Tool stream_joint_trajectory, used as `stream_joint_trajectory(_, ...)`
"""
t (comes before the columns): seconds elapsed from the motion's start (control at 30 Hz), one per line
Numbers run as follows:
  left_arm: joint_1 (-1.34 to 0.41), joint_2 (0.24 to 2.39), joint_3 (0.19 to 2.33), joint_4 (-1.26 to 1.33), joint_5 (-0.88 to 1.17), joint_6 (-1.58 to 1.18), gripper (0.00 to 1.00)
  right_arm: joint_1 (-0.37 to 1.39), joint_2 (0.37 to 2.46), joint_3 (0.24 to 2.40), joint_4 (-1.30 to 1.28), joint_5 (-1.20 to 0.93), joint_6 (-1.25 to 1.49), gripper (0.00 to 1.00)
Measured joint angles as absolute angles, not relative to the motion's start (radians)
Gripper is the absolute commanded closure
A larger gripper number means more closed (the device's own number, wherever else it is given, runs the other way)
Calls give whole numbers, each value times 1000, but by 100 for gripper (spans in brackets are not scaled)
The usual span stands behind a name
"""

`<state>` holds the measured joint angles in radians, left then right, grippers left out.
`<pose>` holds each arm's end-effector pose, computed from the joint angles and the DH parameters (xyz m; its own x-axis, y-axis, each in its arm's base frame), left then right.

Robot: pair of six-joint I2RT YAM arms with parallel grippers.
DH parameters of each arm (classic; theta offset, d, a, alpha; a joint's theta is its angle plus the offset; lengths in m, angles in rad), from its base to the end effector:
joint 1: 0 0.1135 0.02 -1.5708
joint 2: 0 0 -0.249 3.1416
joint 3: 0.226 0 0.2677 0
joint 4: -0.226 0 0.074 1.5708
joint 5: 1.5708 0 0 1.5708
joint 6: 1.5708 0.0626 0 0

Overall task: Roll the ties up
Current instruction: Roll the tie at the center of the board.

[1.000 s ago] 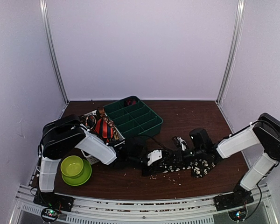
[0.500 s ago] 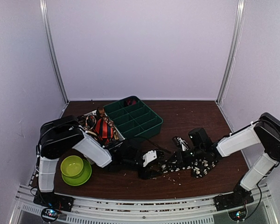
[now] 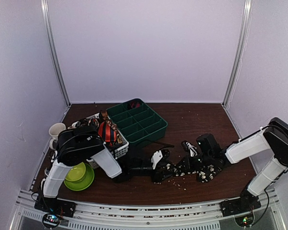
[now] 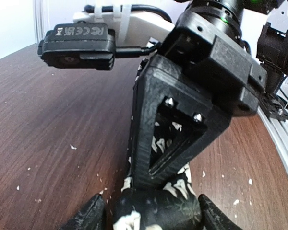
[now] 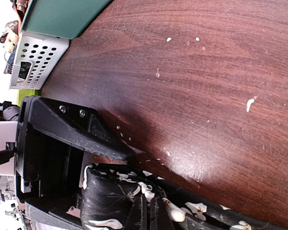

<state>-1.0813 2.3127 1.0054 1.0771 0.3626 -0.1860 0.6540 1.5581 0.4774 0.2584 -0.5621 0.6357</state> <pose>0.1888 -0.4016 0.0306 -0.2881 0.1730 -0.9419 0.9507 0.1697 -0.2596 0.2011 0.1962 0.0675 -0.9445 -0.0910 -0.3157 -0.3006 0.6275 0.7183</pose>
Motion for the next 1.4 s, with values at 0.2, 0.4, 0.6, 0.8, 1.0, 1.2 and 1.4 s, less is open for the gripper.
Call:
stream_joint_trajectory(0.2,-1102,2337,1056,1066,338,-211,58,655,1558,473,283,-561,657,100)
stream_joint_trajectory(0.4,-1110,2315,1061,993,298,-159,73,656,1541,469,270,-560,662,88)
stream_joint_trajectory(0.6,-1118,2215,1055,764,266,-19,70,636,1413,466,137,-562,659,54)
stream_joint_trajectory(0.8,-1118,2160,1061,613,239,81,63,645,1391,471,162,-639,731,50)
stream_joint_trajectory(1.0,-1118,2154,1080,552,238,125,63,686,1511,504,202,-680,796,50)
stream_joint_trajectory(1.2,-1118,2152,1082,537,239,140,64,694,1547,532,210,-683,820,52)
stream_joint_trajectory(1.4,-1118,2151,1087,523,239,153,64,695,1536,533,212,-676,820,52)
